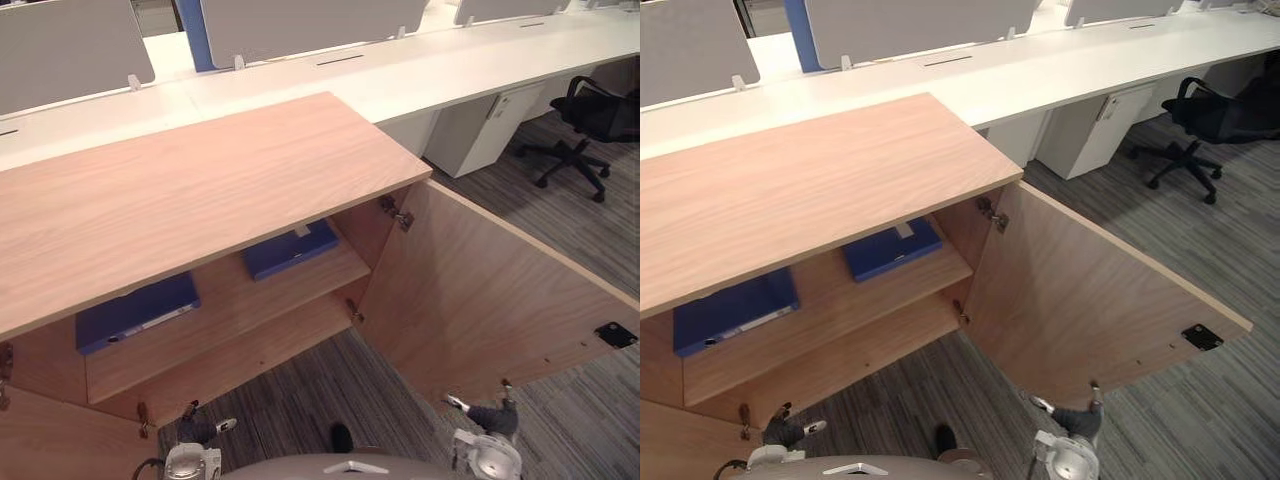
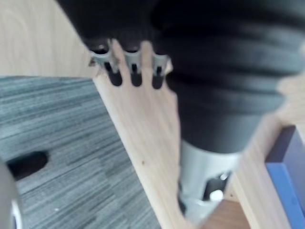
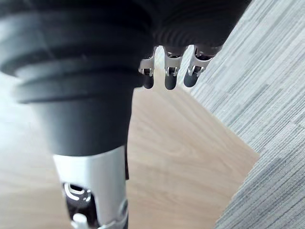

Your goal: Walk over to the cabinet, pick up the folder, carry it to the office cabinet, place the folder inside the office cabinet, then close the office cabinet door

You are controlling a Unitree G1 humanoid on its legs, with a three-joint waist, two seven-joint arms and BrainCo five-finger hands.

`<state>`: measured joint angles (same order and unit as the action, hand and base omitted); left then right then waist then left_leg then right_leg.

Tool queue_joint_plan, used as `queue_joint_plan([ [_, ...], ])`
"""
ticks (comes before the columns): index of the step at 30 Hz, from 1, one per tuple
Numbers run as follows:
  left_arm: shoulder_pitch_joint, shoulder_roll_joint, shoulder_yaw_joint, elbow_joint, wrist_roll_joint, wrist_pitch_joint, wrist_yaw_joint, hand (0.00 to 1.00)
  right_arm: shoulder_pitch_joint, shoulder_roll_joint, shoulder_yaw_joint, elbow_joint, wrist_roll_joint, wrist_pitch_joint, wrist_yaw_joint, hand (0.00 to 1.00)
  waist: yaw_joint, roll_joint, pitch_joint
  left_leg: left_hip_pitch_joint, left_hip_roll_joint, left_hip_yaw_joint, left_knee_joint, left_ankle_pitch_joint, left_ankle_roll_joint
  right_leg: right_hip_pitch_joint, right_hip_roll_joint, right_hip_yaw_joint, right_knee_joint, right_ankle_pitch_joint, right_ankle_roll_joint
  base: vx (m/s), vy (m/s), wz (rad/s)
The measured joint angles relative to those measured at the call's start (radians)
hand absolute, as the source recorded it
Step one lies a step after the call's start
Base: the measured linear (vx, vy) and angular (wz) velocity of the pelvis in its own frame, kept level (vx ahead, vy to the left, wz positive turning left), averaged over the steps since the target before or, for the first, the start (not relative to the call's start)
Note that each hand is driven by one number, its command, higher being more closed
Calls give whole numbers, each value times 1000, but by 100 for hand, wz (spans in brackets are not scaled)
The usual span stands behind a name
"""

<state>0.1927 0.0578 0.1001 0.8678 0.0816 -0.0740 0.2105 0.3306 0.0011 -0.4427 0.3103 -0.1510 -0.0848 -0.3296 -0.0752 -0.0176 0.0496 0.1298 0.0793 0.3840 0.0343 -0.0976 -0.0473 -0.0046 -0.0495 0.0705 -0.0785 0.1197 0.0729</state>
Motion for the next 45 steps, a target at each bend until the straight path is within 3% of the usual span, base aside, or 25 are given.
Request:
queue_joint_plan([
  [11,45,1,7,-32,-1,2,-12,0,-64,-63,-322,-17,285,-12,-62,0,-14,17,-13,7,-2,-19,-10,-15,-8,-3,-14,-27,39,-48,-10,-27,-2,6],
  [18,54,7,3,-32,-2,2,-38,0,-180,-199,-431,132,390,-21,-59,0,-14,34,-23,7,-14,-50,-21,-9,1,-2,-18,-58,52,-62,1,31,2,13],
  [25,54,49,-27,-31,-2,2,-47,0,-276,-362,-413,269,402,-21,-1,0,-14,39,-20,-6,-18,-62,-20,-11,3,-5,-22,-70,51,-67,4,15,-4,6],
  [31,56,50,-37,-31,-2,0,-65,0,-299,-470,-350,364,402,-20,40,0,-24,59,-8,-9,-19,-81,-19,-11,3,-2,-24,-88,52,-76,4,-24,-15,9],
  [45,59,51,-43,-31,-1,-8,-82,0,-315,-553,-233,454,396,-18,96,0,-45,65,-1,-13,-18,-101,-19,-12,3,3,-25,-109,54,-85,5,-3,-6,4],
])
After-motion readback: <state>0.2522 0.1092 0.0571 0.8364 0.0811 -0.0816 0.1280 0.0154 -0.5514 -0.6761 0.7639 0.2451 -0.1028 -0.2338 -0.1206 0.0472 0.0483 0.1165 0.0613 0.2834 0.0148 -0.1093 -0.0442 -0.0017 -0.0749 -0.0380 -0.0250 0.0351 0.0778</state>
